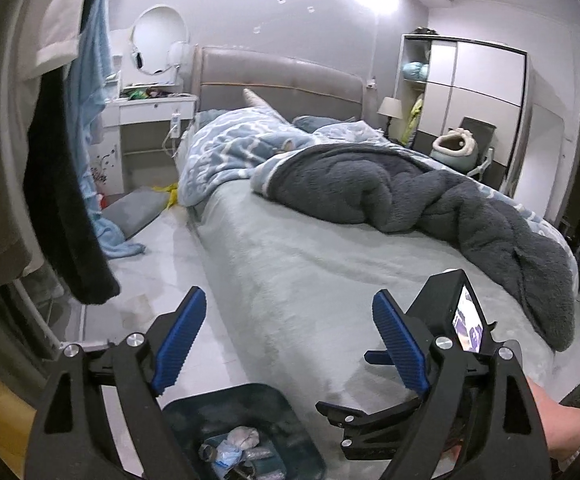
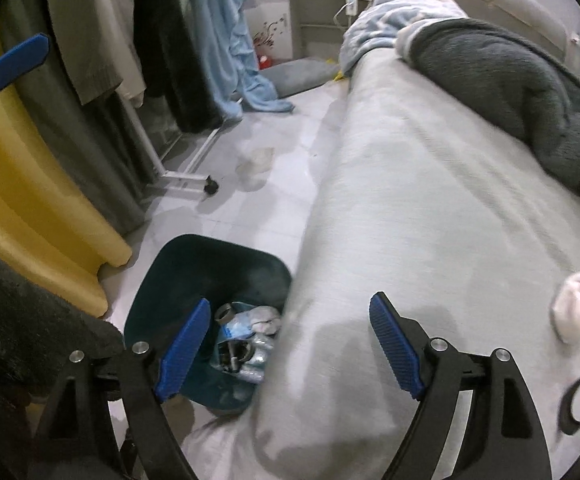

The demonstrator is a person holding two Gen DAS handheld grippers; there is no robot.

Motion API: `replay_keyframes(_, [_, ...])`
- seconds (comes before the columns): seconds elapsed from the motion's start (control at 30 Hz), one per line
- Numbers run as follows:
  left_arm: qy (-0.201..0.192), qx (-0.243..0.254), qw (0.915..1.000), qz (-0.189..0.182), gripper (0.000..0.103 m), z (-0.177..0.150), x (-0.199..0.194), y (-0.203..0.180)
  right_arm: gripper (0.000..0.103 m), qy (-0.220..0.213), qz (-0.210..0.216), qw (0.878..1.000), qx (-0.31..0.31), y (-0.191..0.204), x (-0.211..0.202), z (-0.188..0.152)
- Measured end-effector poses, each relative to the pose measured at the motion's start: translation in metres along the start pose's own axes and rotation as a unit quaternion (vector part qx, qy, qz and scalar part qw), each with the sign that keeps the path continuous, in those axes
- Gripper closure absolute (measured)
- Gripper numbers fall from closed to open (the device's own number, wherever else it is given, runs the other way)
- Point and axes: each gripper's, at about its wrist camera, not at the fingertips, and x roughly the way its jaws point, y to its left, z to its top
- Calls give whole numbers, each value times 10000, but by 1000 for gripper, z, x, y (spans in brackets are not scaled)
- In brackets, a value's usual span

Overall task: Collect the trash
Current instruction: 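Move both tools back toward the remaining white sock and black clip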

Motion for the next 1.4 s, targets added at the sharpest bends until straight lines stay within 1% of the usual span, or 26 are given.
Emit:
replay_keyframes(0.17, [-94,44,9999,-83,15,5,4,-18,20,-200,-145,9996,163,-21,-19,-9])
replay_keyframes(0.3, [-174,160,9997,-38,14,7,6,-32,20,-351,-312,9987,209,-35,-29,-13])
replay_keyframes(0.47, [-107,259,9995,-176,14,8,15,-47,20,-587,-495,9965,318,-60,-47,-17])
replay_keyframes(0.7, [-29,398,9987,-326,14,11,31,-60,20,-871,-769,9928,294,-81,-65,-29])
replay_keyframes(0.83, [125,468,9978,-461,13,10,44,-64,19,-1050,-823,9905,328,-94,-76,-36])
replay_keyframes(0.9, [221,428,9970,-599,13,9,54,-66,18,-1142,-859,9892,338,-101,-82,-42])
replay_keyframes(1.0, [368,350,9958,-761,13,6,68,-70,18,-1206,-928,9878,338,-112,-87,-50])
replay_keyframes(1.13, [515,378,9939,-903,13,1,86,-80,18,-1290,-922,9868,345,-123,-93,-59])
replay_keyframes(1.23, [667,193,9916,-1095,13,-4,98,-83,18,-1339,-956,9857,357,-134,-94,-66])
replay_keyframes(1.4, [795,165,9888,-1249,14,-9,113,-93,18,-1335,-1013,9849,438,-154,-93,-82])
